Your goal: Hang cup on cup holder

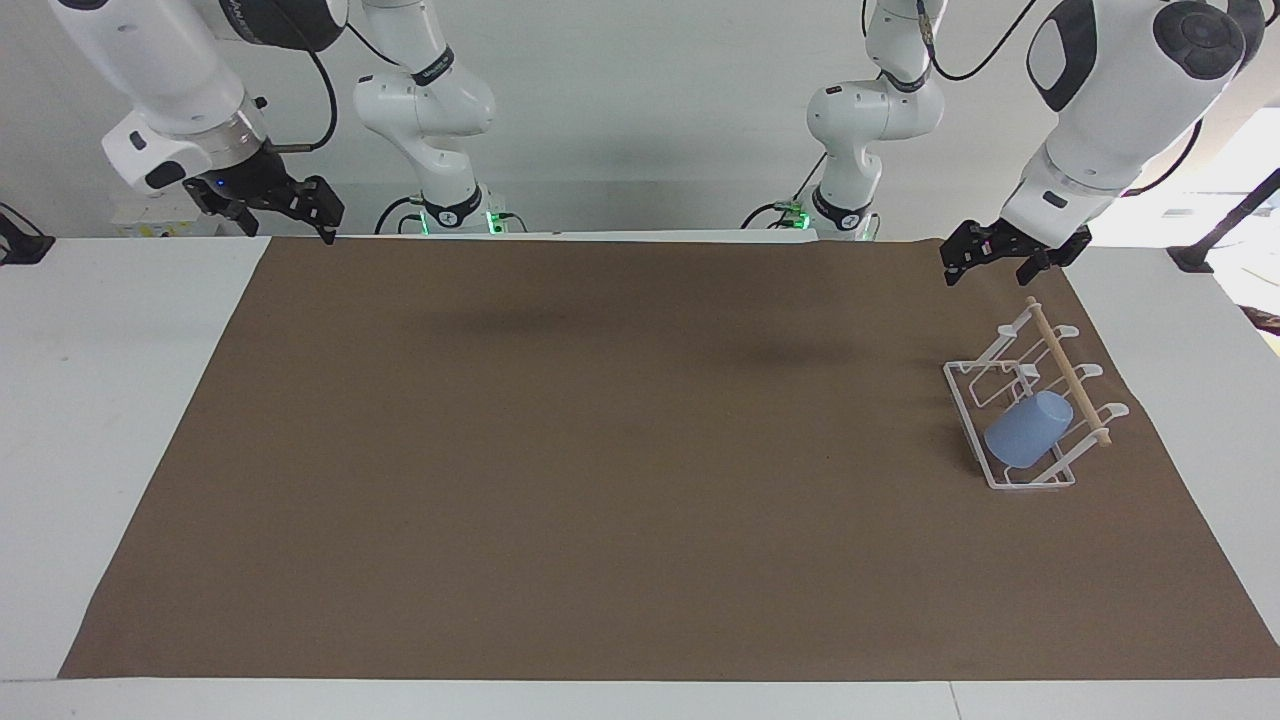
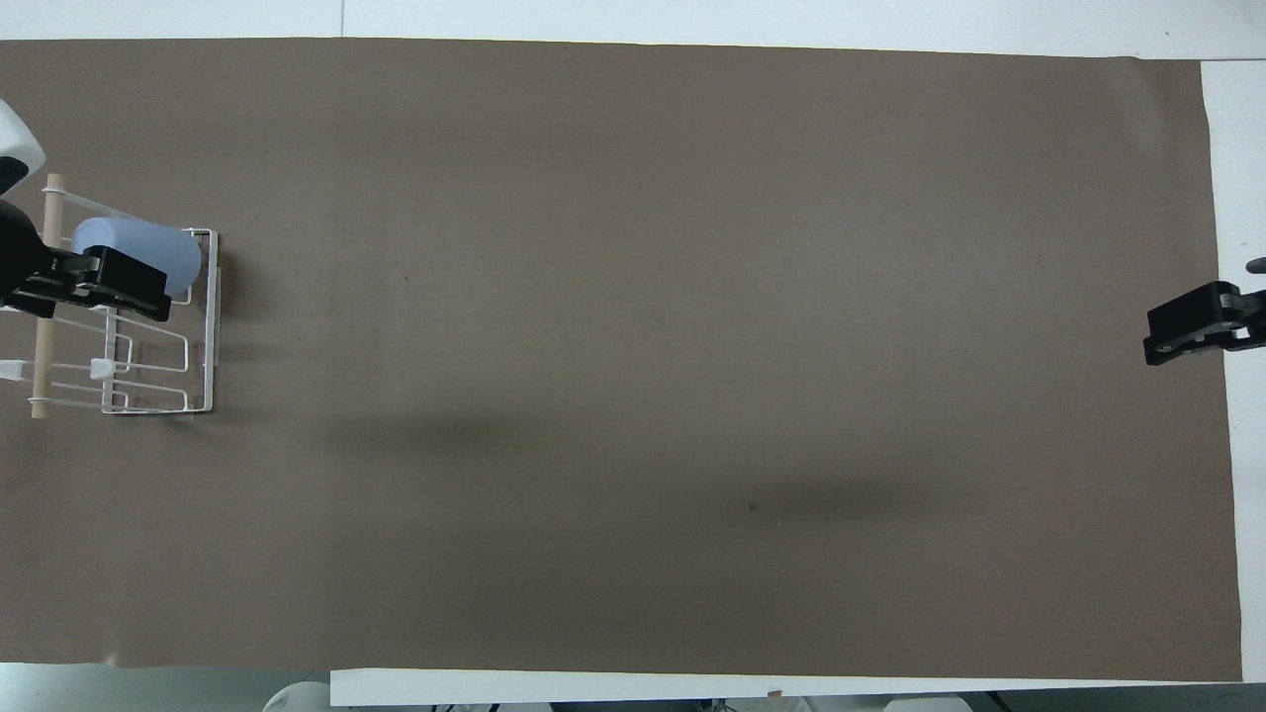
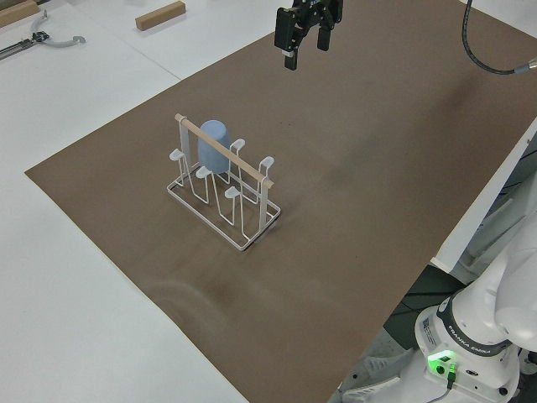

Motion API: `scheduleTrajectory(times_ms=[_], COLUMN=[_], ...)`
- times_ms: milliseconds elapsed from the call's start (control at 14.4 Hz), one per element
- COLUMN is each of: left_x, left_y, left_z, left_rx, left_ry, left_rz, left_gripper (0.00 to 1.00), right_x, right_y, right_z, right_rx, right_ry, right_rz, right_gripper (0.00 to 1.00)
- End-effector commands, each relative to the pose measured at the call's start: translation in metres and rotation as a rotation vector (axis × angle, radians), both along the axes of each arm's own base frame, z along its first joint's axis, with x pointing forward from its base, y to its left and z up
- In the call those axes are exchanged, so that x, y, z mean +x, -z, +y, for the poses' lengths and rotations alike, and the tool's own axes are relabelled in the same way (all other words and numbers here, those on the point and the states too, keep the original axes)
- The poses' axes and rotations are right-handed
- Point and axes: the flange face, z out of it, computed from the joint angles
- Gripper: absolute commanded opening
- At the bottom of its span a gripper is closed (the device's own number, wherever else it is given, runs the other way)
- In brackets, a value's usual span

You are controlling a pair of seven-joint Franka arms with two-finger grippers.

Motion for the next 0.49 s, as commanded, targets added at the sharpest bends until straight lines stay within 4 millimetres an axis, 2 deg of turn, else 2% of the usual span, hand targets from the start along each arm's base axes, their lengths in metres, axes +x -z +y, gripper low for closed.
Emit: scheduleTrajectory(times_ms=[0,417], left_x=[0.0066,0.0099], left_y=[-0.0091,-0.0125], left_z=[0.0051,0.0112], left_rx=[-0.018,-0.03], left_ry=[0.011,-0.003], left_rz=[-0.002,-0.017], left_gripper=[1.0,1.0], right_x=[-0.0046,-0.0046], right_y=[-0.0013,-0.0019], right_z=[-0.0018,-0.0018], right_rx=[0.002,0.002], right_ry=[-0.018,-0.018], right_rz=[0.007,0.006], right_gripper=[0.99,0.99])
